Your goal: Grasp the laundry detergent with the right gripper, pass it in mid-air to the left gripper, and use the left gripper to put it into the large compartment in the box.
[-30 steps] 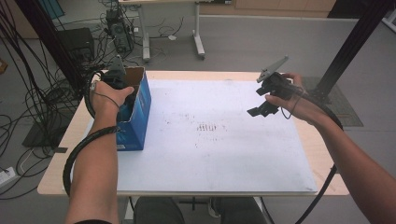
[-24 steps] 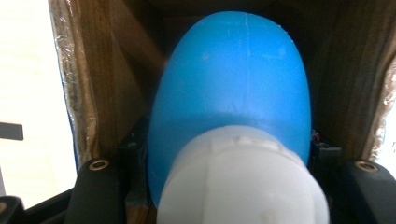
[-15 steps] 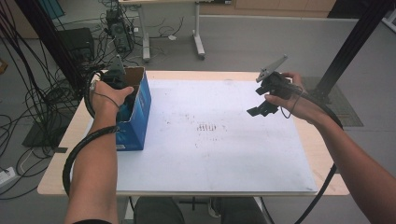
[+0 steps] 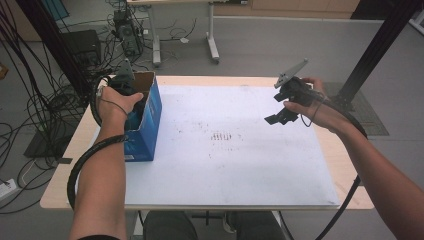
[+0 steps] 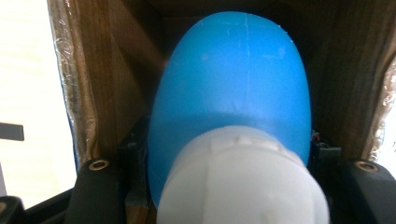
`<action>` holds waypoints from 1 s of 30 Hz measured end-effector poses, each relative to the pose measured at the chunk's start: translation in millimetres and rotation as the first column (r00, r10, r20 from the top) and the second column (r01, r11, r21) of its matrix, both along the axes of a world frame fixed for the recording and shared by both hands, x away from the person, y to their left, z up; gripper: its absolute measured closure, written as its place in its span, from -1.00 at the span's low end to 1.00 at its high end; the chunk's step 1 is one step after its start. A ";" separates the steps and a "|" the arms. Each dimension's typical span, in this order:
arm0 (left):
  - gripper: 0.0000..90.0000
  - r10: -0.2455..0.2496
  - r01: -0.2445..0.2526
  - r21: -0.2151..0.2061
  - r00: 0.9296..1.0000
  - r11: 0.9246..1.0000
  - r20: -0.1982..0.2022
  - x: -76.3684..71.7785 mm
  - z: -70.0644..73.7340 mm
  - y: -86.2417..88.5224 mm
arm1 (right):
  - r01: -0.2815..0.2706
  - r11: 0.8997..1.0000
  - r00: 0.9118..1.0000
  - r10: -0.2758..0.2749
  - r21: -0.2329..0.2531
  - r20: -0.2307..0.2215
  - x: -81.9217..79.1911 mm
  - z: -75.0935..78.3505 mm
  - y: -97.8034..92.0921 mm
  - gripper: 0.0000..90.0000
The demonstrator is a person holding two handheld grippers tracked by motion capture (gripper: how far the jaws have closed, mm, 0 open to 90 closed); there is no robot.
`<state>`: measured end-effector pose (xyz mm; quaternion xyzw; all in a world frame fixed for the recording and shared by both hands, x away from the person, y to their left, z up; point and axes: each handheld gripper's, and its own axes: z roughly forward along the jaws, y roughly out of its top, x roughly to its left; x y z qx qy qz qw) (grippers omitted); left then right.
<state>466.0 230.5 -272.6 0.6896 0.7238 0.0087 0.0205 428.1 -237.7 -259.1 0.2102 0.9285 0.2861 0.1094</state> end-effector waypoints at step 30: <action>-0.19 -0.004 0.004 0.002 1.000 1.000 -0.002 0.0 -0.1 -1.1 | 0.006 1.000 1.000 -0.006 -0.003 0.001 -0.7 1.4 -4.2 -0.83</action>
